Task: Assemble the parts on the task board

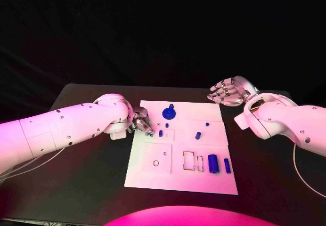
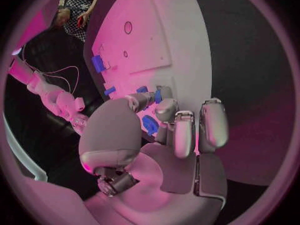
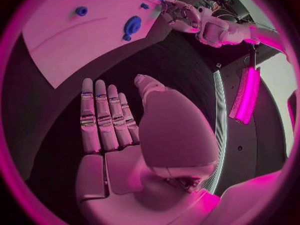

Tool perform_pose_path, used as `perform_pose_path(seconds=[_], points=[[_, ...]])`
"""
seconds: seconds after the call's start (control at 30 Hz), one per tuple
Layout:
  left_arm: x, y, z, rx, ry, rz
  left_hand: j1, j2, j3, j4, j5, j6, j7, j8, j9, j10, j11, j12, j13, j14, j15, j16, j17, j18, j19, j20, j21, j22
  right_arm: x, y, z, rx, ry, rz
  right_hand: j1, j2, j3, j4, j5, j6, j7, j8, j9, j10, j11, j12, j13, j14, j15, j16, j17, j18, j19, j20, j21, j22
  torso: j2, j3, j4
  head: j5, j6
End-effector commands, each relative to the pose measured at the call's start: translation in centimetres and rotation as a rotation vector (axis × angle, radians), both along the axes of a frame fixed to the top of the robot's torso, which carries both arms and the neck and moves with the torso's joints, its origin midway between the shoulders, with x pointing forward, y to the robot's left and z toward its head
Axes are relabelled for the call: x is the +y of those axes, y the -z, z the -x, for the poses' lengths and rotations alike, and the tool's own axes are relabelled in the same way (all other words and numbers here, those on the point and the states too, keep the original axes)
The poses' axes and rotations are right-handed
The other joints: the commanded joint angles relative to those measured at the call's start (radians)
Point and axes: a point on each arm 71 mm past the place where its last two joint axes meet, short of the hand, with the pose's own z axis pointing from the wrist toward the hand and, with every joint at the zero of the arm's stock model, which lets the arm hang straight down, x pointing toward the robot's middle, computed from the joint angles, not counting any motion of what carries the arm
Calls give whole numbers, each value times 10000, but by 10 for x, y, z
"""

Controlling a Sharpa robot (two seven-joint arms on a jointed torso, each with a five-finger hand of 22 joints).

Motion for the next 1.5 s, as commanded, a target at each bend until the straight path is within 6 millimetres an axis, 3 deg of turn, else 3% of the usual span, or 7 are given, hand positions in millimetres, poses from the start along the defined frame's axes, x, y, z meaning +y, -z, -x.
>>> perform_pose_path(seconds=[0.03, 1.5], points=[[-2, 1, 2, 114, 139, -106, -66, 0, 1715, -1742, 8, 132, -34, 51, -2, 88, -4, 96, 78, 1035, -33, 57, 2625, -150, 74, -6, 52, 10, 2, 0, 0, -21, -194, 35, -47, -90, 61, 10, 39, 77, 356, -44, -10, 58, -7, -36, -12, 56, -9, -62, -10, 60, -52, 24, -1, -10, 3, 1, 0, -7, -2], [-4, 2, 3, 649, 335, -88, -88, -29, 1791, -1864, 9, 185, -49, 39, -18, 142, -18, 136, 150, 1038, -39, 62, 2635, -155, 88, -10, 64, 36, 2, 0, 1, -21, -195, 33, -62, -99, 87, 8, 44, 90, 357, -62, -31, 75, -6, -70, -11, 81, -8, -97, -59, 60, -43, 25, 4, -73, 5, -1, 1, -15, -12]])
